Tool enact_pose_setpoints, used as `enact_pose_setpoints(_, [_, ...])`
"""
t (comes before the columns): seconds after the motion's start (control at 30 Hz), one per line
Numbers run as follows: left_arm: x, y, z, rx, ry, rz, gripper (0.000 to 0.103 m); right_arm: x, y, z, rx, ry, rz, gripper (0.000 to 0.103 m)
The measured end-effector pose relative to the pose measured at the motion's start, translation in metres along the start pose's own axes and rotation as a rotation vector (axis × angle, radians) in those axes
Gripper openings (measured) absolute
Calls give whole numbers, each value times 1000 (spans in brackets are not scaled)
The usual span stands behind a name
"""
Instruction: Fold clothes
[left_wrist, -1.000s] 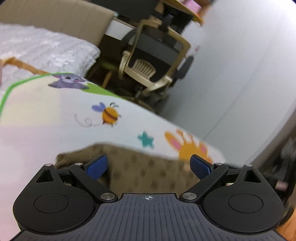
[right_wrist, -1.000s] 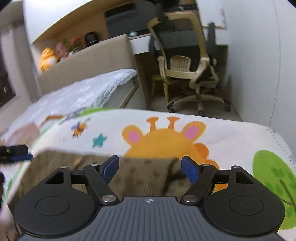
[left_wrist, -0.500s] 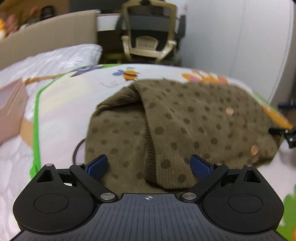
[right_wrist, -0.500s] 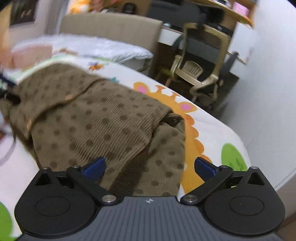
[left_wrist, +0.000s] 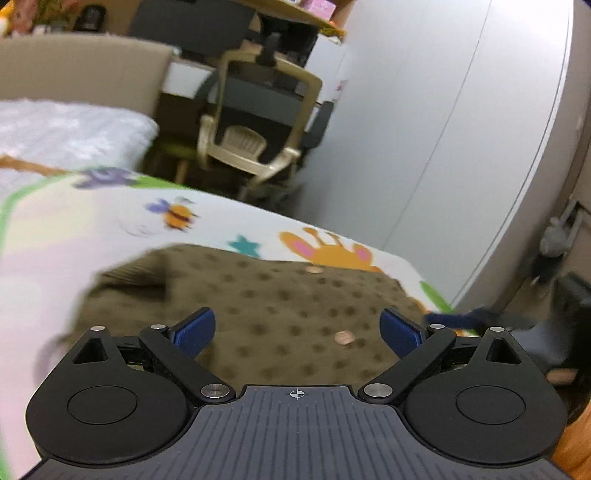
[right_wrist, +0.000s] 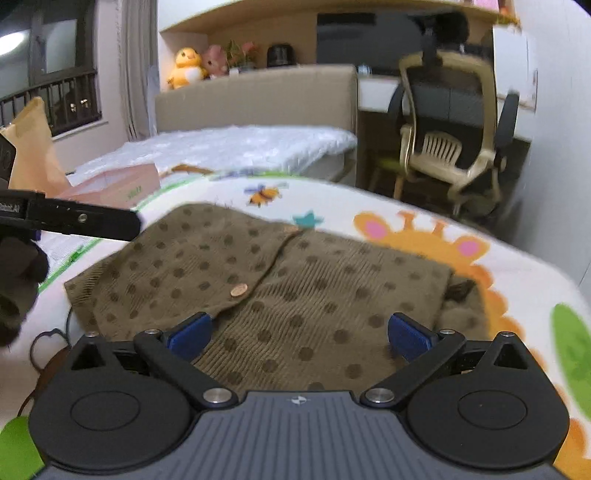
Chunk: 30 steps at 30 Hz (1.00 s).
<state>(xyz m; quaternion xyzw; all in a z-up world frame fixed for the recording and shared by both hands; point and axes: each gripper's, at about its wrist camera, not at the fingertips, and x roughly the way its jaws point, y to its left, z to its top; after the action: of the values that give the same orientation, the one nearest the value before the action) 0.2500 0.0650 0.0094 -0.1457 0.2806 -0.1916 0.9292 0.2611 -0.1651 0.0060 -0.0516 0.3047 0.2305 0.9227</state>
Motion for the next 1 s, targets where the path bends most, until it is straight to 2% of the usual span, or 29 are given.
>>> enact_pose_setpoints(0.1, [31,4,-12,-42,51,34,99,18,2,-5,-33,49,-51,103])
enact_pose_setpoints(0.2, [35,5,-24,5,27,46,99,17,6,-3,-68,50,-60,103])
enact_pose_setpoints(0.3, [37,3,-30,36,7,44,100,7,-2,13,-26,-1,-40,103])
enact_pose_setpoints(0.4, [38,2,-33,46,-7,42,101,10,-16,35,44,-35,-63,103])
enact_pose_setpoints(0.57, [38,4,-34,40,-13,32,101,54,-32,41,108,60,-148,103])
enact_pose_setpoints(0.67, [38,5,-35,39,-16,29,101,68,-39,34,150,84,-143,103])
enact_pose_setpoints(0.83, [39,7,-35,33,-18,22,102,50,-32,33,144,63,-159,103])
enact_pose_setpoints(1.0, [38,6,-35,33,-19,23,102,17,-22,25,137,15,-109,103])
